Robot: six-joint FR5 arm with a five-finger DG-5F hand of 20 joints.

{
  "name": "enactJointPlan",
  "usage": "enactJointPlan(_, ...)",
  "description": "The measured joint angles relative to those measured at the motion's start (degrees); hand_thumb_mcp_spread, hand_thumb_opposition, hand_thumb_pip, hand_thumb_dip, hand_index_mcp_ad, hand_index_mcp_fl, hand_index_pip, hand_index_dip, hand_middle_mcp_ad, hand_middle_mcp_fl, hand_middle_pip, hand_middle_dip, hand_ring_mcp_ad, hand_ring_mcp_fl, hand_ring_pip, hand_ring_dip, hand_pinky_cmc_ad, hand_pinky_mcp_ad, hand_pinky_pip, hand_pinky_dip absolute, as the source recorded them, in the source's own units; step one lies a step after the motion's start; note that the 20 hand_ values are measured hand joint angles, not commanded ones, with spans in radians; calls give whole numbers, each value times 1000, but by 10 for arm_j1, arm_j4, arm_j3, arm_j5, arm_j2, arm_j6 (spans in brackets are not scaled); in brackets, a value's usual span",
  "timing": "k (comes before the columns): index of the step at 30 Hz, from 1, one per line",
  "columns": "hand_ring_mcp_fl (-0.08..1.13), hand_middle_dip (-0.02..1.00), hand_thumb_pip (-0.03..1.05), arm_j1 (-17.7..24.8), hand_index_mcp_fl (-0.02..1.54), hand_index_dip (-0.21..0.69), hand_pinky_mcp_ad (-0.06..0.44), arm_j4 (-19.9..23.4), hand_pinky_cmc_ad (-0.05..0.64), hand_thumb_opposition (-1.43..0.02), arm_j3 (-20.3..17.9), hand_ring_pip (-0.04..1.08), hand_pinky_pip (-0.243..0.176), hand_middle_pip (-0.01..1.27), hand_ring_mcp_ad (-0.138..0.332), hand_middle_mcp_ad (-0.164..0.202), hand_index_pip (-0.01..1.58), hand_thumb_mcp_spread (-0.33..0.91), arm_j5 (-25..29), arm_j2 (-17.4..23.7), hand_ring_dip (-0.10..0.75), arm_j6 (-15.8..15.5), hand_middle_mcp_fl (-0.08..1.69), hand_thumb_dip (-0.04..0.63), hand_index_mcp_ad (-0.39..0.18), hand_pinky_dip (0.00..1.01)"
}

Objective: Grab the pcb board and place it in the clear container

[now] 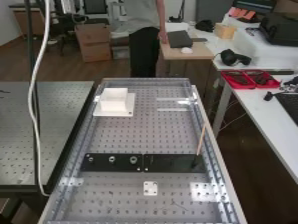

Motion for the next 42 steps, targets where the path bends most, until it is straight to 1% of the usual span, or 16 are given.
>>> enactJointPlan(2, 0, 24, 9, 0, 7, 16, 49, 0, 77, 12, 0, 17, -10, 24, 37, -5, 5, 0, -1, -1, 12, 1, -3, 3, -54, 12)
enactJointPlan(3, 0, 24, 9, -1, 7, 16, 49, 0, 80, -40, 1, 16, -10, 24, 37, -7, 5, 0, -1, -1, 12, 1, -3, 7, -51, 23)
enactJointPlan(4, 0, 24, 52, -1, 7, 16, 49, 0, 77, -176, 1, 24, -10, 24, 38, -10, 5, 24, -1, -1, 12, 1, -12, 0, -38, 49)
enactJointPlan(6, 0, 24, 166, -1, 21, 16, 63, 0, 98, -360, 1, 40, -10, 73, 59, -14, 24, 73, -2, -1, 12, 1, -5, 7, -12, 138)
enactJointPlan(7, 0, 24, 187, -1, 37, 16, 73, 0, 117, -457, 1, 54, -10, 91, 93, -12, 38, 86, -2, -1, 12, 1, -12, 3, -12, 197)
enactJointPlan(10, 21, 24, 199, -1, 52, 16, 133, 0, 175, -604, 1, 101, -12, 133, 162, -7, 68, 87, -1, -1, 12, 0, 0, 3, -10, 307)
enactJointPlan(13, 51, 24, 227, -1, 58, 16, 178, 1, 215, -695, 1, 105, -24, 147, 202, 12, 82, 80, -1, 0, 10, 0, -5, 3, 12, 384)
enactJointPlan(14, 49, 24, 227, -1, 63, 16, 178, 1, 234, -712, 1, 105, -42, 148, 222, 26, 87, 82, -1, 0, 10, 0, -5, 3, 24, 393)
enactJointPlan(15, 56, 24, 232, -1, 75, 16, 194, 2, 227, -730, 0, 103, -44, 148, 215, 30, 87, 80, -1, 0, 10, 0, 2, 7, 26, 405)
enactJointPlan(18, 63, 24, 234, 0, 73, 16, 216, 7, 260, -757, -4, 117, -54, 152, 232, 44, 87, 86, 0, -1, 12, 3, 38, 7, 40, 443)
enactJointPlan(21, 65, 24, 234, 1, 72, 16, 220, 16, 265, -791, -15, 120, -58, 164, 253, 61, 87, 82, 7, -5, 7, 3, 44, 3, 54, 463)
enactJointPlan(26, 79, 24, 253, 3, 75, 16, 234, 41, 278, -787, -41, 117, -63, 175, 244, 63, 94, 79, 23, -20, 0, 15, 44, 7, 61, 463)
enactJointPlan(31, 75, 24, 253, 9, 75, 19, 234, 100, 279, -787, -83, 117, -75, 175, 244, 73, 91, 84, 66, -36, 0, 20, 44, 7, 65, 473)
enactJointPlan(35, 75, 24, 300, 14, 75, 35, 234, 148, 279, -787, -113, 120, -75, 176, 250, 75, 93, 82, 102, -51, 0, 23, 44, 7, 70, 490)
enactJointPlan(37, 73, 24, 304, 17, 72, 51, 234, 178, 279, -787, -133, 120, -77, 176, 250, 75, 93, 87, 124, -62, 0, 31, 38, 3, 70, 496)
enactJointPlan(42, 72, 24, 319, 22, 72, 112, 234, 206, 279, -791, -157, 120, -79, 176, 246, 73, 89, 120, 162, -86, -2, 64, 35, 7, 70, 506)
